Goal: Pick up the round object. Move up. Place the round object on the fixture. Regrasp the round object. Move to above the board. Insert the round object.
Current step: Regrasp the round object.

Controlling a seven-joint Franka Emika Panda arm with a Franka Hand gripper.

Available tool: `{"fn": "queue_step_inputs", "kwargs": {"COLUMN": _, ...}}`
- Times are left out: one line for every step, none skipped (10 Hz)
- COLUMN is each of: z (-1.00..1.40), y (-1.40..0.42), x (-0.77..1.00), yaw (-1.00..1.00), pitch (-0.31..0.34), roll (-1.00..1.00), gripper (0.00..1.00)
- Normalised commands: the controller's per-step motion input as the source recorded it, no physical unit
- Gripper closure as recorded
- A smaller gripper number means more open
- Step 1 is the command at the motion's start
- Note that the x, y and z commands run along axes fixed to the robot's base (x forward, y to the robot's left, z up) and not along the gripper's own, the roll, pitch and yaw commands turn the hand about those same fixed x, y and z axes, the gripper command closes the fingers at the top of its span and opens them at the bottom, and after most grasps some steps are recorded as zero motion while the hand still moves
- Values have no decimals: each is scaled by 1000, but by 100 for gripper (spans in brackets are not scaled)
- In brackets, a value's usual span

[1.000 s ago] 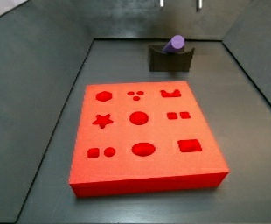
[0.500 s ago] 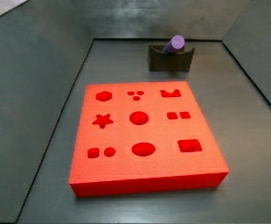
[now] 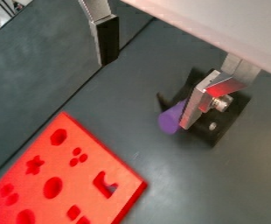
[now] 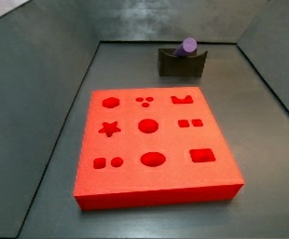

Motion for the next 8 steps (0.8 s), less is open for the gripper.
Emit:
{"fn": "queue_step_inputs", "kwargs": {"z": 5, "y": -35, "x": 0, "yaw": 22, "pitch": 20, "roll": 1000, "gripper": 0}}
{"fn": "queue_step_inputs", "kwargs": {"z": 7, "y": -23, "x": 4, "yaw": 23, "pitch": 17, "roll": 1000, "gripper": 0}}
{"fn": "queue_step_inputs", "kwargs": {"z": 4, "y": -19, "x": 11, "yaw": 24, "pitch": 16, "roll": 1000, "gripper": 0}}
{"fn": "queue_step_inputs", "kwargs": {"z": 3, "y": -19, "x": 13, "yaw": 25, "pitch": 16, "roll": 1000, "gripper": 0}}
{"fn": "queue_step_inputs", "kwargs": {"z": 2, "y": -19, "x": 9, "yaw": 27, "pitch": 21, "roll": 1000, "gripper": 0}}
{"fn": "queue_step_inputs", "kwargs": {"z": 2, "y": -16, "x": 13, "yaw": 28, "pitch": 25, "roll": 1000, "gripper": 0}}
{"fn": "queue_step_inputs", "kwargs": {"z": -3, "y": -24, "x": 22, "yaw": 31, "pitch": 34, "roll": 1000, "gripper": 0}}
{"fn": "queue_step_inputs", "kwargs": {"z": -4, "y": -24, "x": 31, "yaw": 33, "pitch": 39, "roll": 1000, "gripper": 0}}
